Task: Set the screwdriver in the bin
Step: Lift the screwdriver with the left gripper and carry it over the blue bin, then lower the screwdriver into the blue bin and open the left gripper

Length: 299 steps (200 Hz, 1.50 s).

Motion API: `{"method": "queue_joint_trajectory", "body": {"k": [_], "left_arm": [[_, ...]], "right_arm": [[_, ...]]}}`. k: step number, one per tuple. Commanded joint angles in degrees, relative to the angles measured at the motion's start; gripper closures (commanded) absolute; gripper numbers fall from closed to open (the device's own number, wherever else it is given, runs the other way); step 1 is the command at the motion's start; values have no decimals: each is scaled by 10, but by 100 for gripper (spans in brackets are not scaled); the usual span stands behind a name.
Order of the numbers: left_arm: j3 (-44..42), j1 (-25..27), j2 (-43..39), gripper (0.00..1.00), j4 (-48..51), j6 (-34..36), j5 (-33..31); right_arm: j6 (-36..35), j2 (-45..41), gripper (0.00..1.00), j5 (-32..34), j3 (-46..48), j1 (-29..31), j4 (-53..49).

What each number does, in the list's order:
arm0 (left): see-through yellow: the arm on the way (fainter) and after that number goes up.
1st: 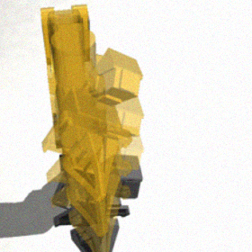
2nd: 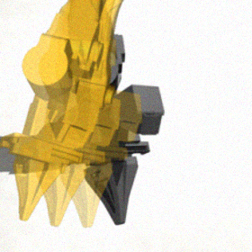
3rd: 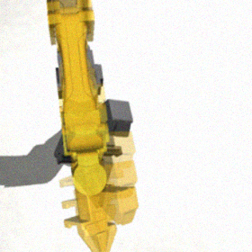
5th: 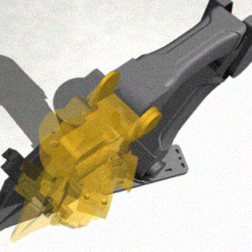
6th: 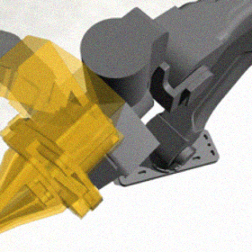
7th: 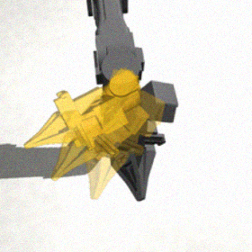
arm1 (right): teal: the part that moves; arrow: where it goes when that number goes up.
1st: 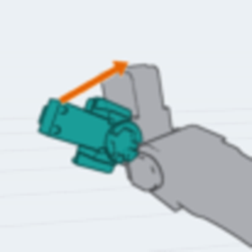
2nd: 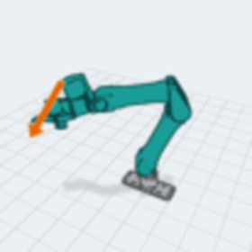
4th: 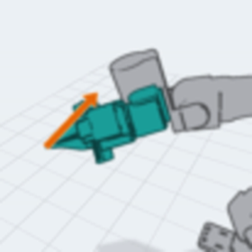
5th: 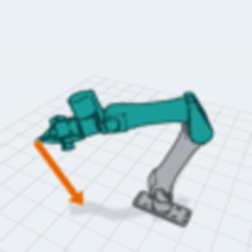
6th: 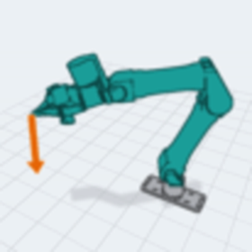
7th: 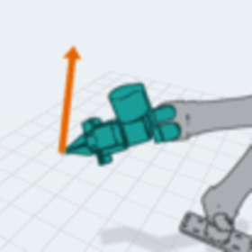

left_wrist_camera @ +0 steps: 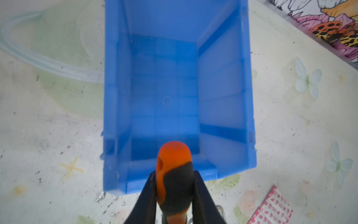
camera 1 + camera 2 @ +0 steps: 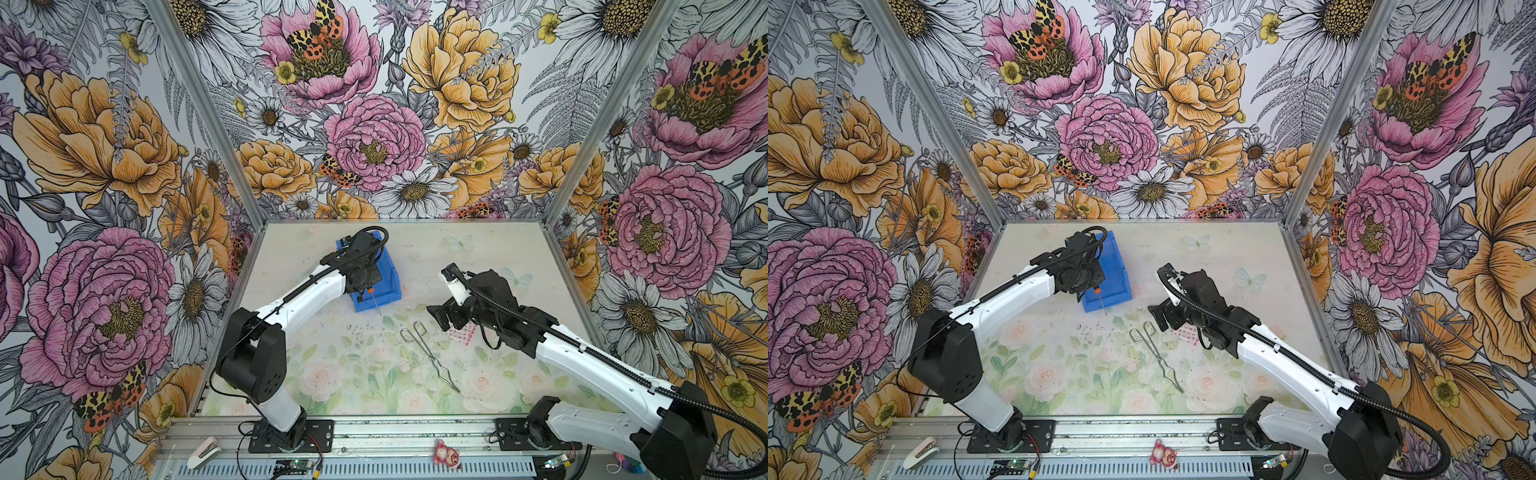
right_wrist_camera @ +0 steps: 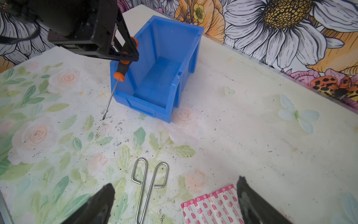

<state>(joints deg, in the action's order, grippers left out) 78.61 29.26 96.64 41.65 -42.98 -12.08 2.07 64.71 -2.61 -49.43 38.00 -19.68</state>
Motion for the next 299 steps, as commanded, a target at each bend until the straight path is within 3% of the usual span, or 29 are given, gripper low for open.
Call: {"method": "queue_joint_trajectory", "body": {"k": [1, 22, 69, 154, 204, 234, 299], "left_arm": [[59, -12, 55, 88, -4, 45, 22], [109, -21, 116, 88, -4, 47, 22], [152, -55, 176, 87, -5, 52, 24], [222, -66, 286, 86, -6, 56, 28], [236, -55, 327, 84, -6, 44, 26], [235, -52, 335, 76, -5, 44, 28], [230, -49, 296, 44, -5, 53, 20]], "right_arm": [[10, 11, 1, 6, -27, -11, -17], [25, 25, 0, -13, -37, -22, -17], [15, 50, 0, -134, -52, -27, -16], [-19, 122, 1, -174, -112, -26, -16], [-18, 115, 1, -174, -107, -26, -17], [-10, 104, 0, -171, -99, -26, -17], [-8, 93, 0, -163, -104, -26, -17]]}}
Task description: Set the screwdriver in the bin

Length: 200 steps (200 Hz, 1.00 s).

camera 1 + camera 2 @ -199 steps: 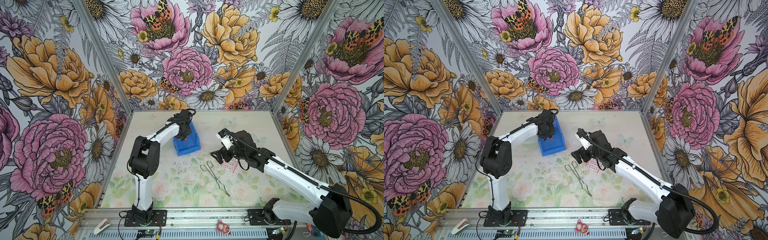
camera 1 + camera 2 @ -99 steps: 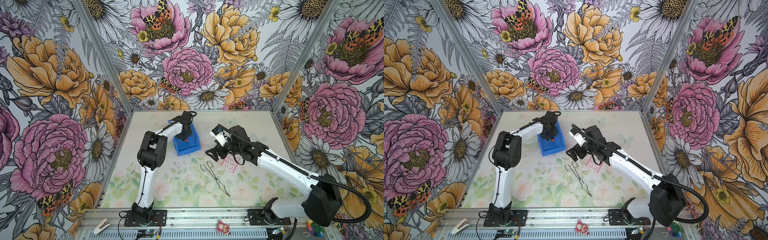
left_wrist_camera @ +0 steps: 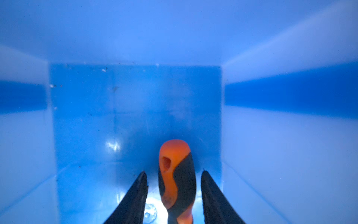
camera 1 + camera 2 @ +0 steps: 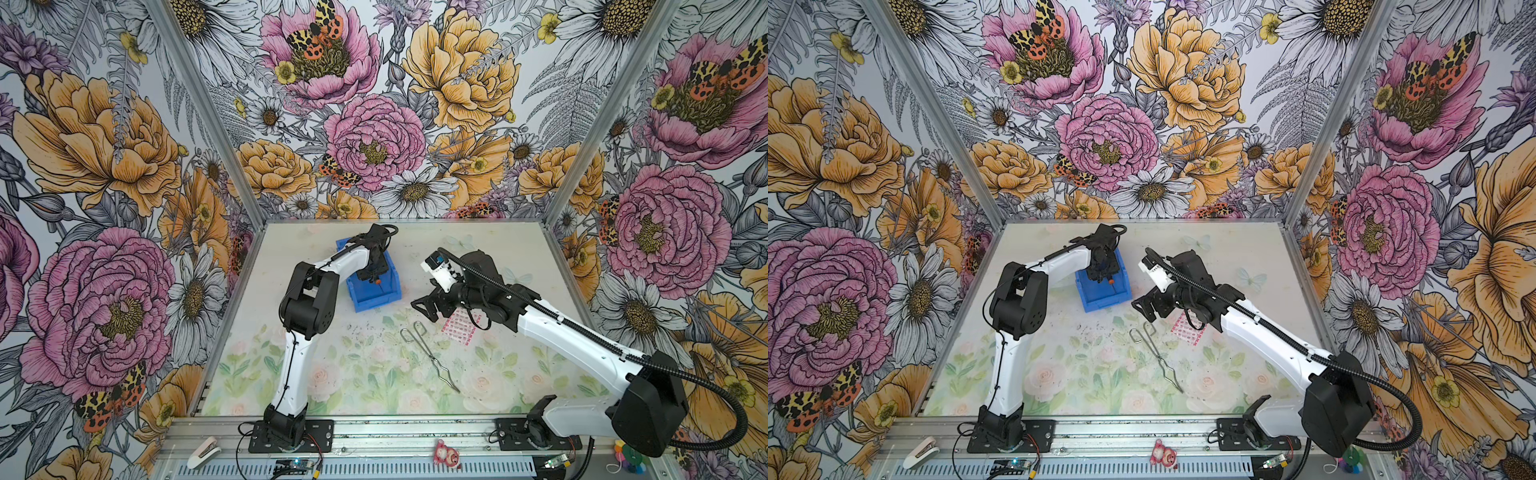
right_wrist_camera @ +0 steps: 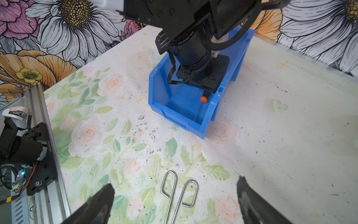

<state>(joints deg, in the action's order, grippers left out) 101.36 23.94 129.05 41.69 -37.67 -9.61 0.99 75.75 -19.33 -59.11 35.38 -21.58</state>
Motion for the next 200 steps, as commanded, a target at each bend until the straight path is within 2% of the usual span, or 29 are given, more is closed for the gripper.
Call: {"method": "queue_joint_trajectory", "body": {"k": [1, 65, 117, 141, 166, 176, 200], "left_arm": [[2, 4, -29, 44, -6, 1, -5], [-48, 33, -137, 32, -4, 8, -20], [-162, 82, -289, 22, -3, 6, -67], [-222, 108, -354, 12, -2, -2, -86], [-286, 130, -424, 7, -1, -22, -100], [-307, 138, -450, 2, 0, -29, -105], [-350, 157, -508, 1, 3, -33, -118]], "right_arm": [[3, -18, 0, 4, -7, 1, 2], [20, -53, 0, 40, 16, 0, 2], [20, -105, 1, 59, 54, 1, 2], [26, -128, 1, 65, 77, 1, 2], [32, -154, 1, 78, 101, 2, 0], [41, -165, 1, 87, 110, 1, -2], [78, -189, 1, 111, 125, 0, -1]]}}
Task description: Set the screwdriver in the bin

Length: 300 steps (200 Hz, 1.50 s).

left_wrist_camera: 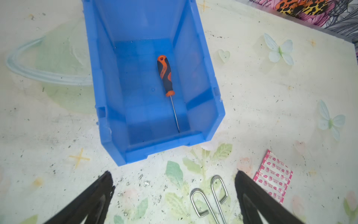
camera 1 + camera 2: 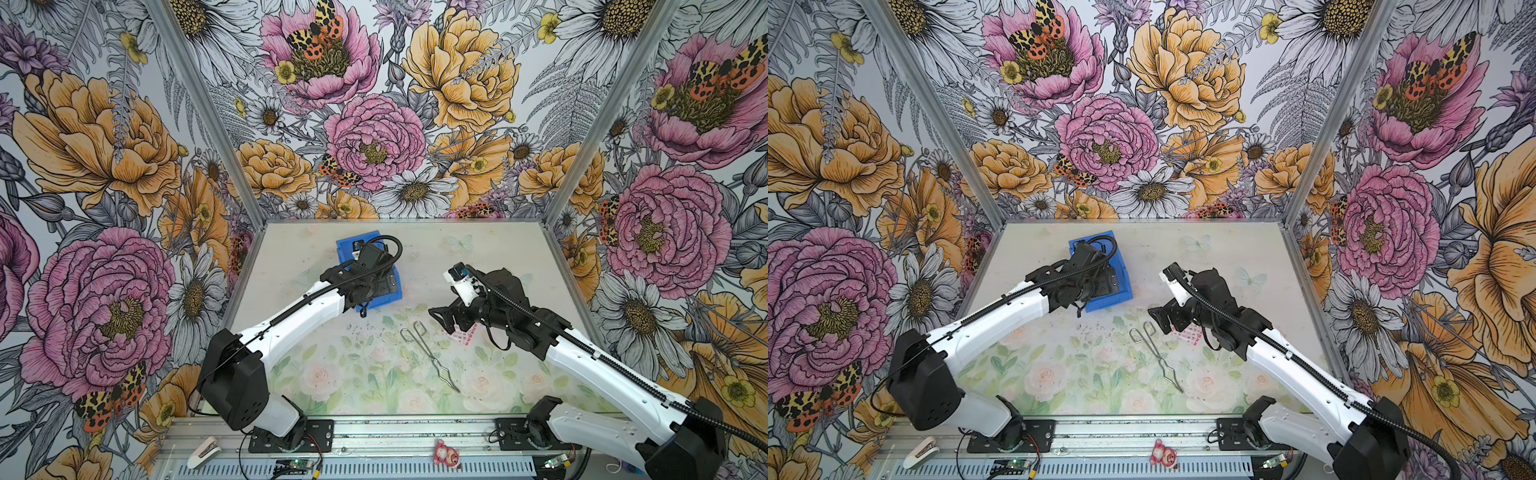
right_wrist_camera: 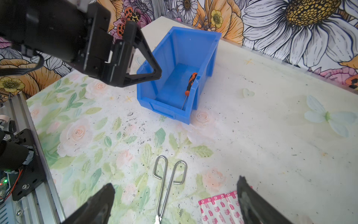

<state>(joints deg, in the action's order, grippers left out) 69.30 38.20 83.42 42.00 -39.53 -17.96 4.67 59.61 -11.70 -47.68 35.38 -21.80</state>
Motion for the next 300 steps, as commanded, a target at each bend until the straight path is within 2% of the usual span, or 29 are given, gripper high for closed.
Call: {"method": "queue_joint_trajectory", "body": {"k": [1, 38, 67, 85, 104, 126, 147, 162, 186, 190, 203, 223, 227, 243, 283, 300], "left_arm": [[-31, 15, -54, 1, 0, -14, -34], [-100, 12, -140, 1, -2, -14, -52], [-150, -16, -192, 1, -11, 20, -50], [-177, -61, -224, 1, -11, 39, -17], [-216, -99, -275, 1, -19, 55, -13], [-273, -158, -335, 1, -62, 80, 27], [-325, -205, -378, 1, -107, 83, 75], [-356, -226, -399, 1, -123, 83, 75], [-389, -246, -429, 1, -144, 83, 64], [-392, -246, -434, 1, -147, 82, 44], [-402, -251, -450, 1, -162, 82, 33], [-428, -293, -465, 1, -185, 60, 55], [-431, -301, -465, 1, -188, 62, 75], [-429, -303, -471, 1, -186, 80, 73], [-443, -308, -513, 1, -183, 79, 33], [-446, -315, -521, 1, -184, 74, 26]], "right_arm": [[44, -28, 1, 36, 11, 0, 1], [104, -58, 1, 119, 18, 0, 0], [128, -59, 1, 168, 17, 0, -7], [167, -68, 0, 214, 15, -1, -23], [189, -88, 1, 252, 34, -1, -23], [204, -122, 0, 281, 58, -1, -24], [238, -167, 0, 337, 93, -2, -23], [250, -202, 0, 374, 116, -2, -23], [259, -257, 1, 418, 149, -2, -23], [260, -265, 1, 424, 153, -2, -24], [269, -296, 1, 448, 170, -2, -23], [264, -338, 1, 484, 200, -2, -24], [261, -345, 0, 489, 206, -2, -24], [258, -371, 1, 523, 226, -2, -23], [245, -372, 0, 633, 245, -8, -16], [231, -355, 1, 641, 255, -23, 1]]}}
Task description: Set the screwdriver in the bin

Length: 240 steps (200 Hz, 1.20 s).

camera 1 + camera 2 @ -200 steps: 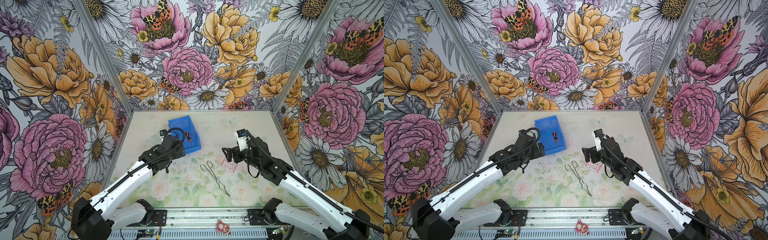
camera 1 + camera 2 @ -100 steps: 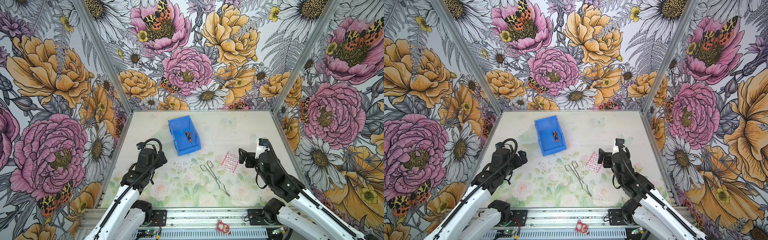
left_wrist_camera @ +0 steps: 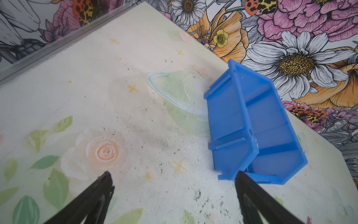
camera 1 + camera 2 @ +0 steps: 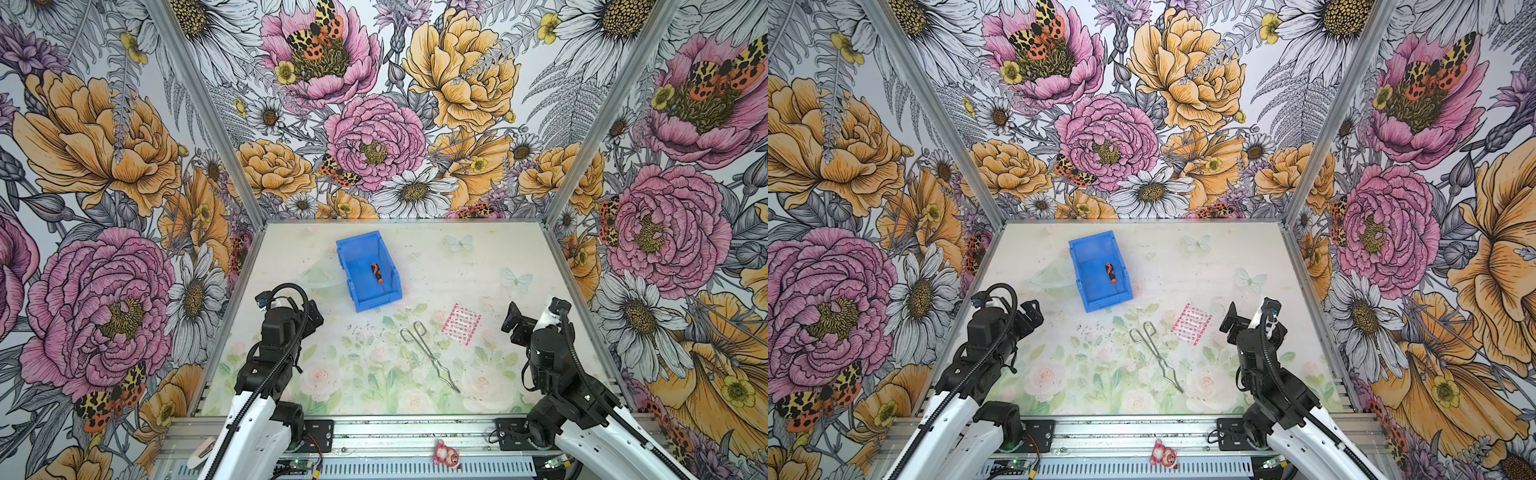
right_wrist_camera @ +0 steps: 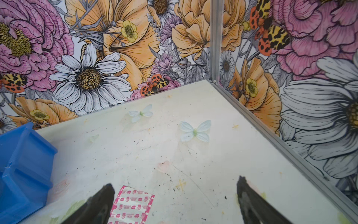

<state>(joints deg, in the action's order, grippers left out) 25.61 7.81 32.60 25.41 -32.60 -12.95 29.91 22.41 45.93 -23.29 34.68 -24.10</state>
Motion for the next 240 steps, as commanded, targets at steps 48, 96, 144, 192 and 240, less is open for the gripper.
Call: {"method": "queue_joint_trajectory", "body": {"k": [48, 96, 144, 192, 240], "left_arm": [[-39, -51, 1, 1, -89, 18, 37], [-56, -68, 27, 1, -197, 76, 44], [-61, -61, 83, 1, -288, 242, 48], [-110, -71, 175, 1, -414, 262, 14], [-108, -80, 271, 1, -534, 274, 6]], "right_arm": [[-114, 47, 1, -32, 54, -87, 156], [-221, 125, 0, -190, 79, -193, 309], [-273, 236, 1, -331, 86, -281, 408], [-264, 362, 1, -379, 76, -334, 512], [-266, 476, 0, -412, 37, -351, 562]]}}
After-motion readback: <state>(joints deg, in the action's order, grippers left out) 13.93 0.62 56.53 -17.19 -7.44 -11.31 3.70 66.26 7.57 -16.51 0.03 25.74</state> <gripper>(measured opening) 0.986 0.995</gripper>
